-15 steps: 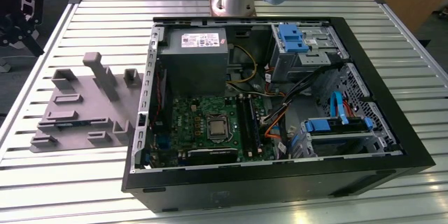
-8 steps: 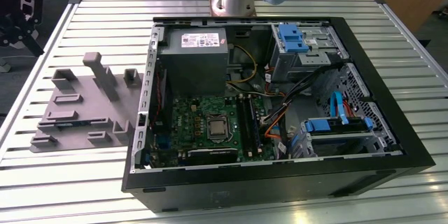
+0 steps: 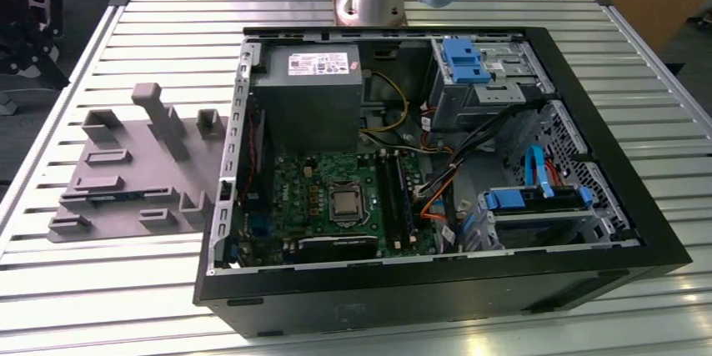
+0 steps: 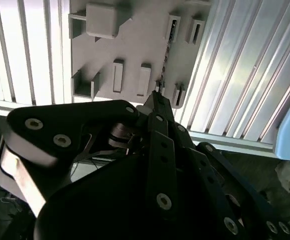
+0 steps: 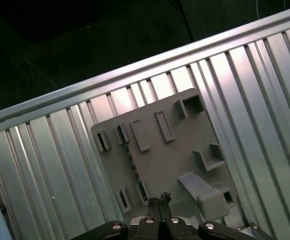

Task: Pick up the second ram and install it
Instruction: 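Pick up the second ram and move it above second insertion slot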

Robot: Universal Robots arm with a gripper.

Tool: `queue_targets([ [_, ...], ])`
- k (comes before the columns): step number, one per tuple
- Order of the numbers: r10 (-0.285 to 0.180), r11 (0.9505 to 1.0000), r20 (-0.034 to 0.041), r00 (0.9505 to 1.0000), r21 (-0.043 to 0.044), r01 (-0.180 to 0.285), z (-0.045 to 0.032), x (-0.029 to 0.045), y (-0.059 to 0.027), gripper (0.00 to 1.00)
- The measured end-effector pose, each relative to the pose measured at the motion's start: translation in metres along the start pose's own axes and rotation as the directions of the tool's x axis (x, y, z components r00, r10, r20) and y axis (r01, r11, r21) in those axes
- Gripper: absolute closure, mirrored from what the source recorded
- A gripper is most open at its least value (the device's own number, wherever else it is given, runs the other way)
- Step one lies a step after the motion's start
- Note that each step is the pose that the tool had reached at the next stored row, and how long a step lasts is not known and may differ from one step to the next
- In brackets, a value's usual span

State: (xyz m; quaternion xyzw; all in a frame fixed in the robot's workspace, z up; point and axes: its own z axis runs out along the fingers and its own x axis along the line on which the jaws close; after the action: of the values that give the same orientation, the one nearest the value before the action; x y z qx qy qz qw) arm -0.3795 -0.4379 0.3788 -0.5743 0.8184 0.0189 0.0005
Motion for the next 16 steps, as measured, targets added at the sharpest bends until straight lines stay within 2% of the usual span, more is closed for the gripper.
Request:
queue_targets([
  [3,-0.054,0.9985,-0.0018,0.9985,-0.0012,0.054,0.0002,0.0000,0.0000,0.89],
  [6,-0.108,0.9942,-0.0033,0.9942,-0.0026,0.108,0.0004,0.0000,0.0000,0.89],
  [9,-0.162,0.9868,-0.0049,0.9868,-0.0040,0.162,0.0007,0.0000,-0.0001,0.89],
  [14,-0.243,0.9701,-0.0072,0.9701,-0.0064,0.243,0.0010,0.0001,0.0000,0.89],
  [16,-0.253,0.9675,-0.0077,0.9675,-0.0067,0.253,0.0010,0.0002,0.0002,0.89],
])
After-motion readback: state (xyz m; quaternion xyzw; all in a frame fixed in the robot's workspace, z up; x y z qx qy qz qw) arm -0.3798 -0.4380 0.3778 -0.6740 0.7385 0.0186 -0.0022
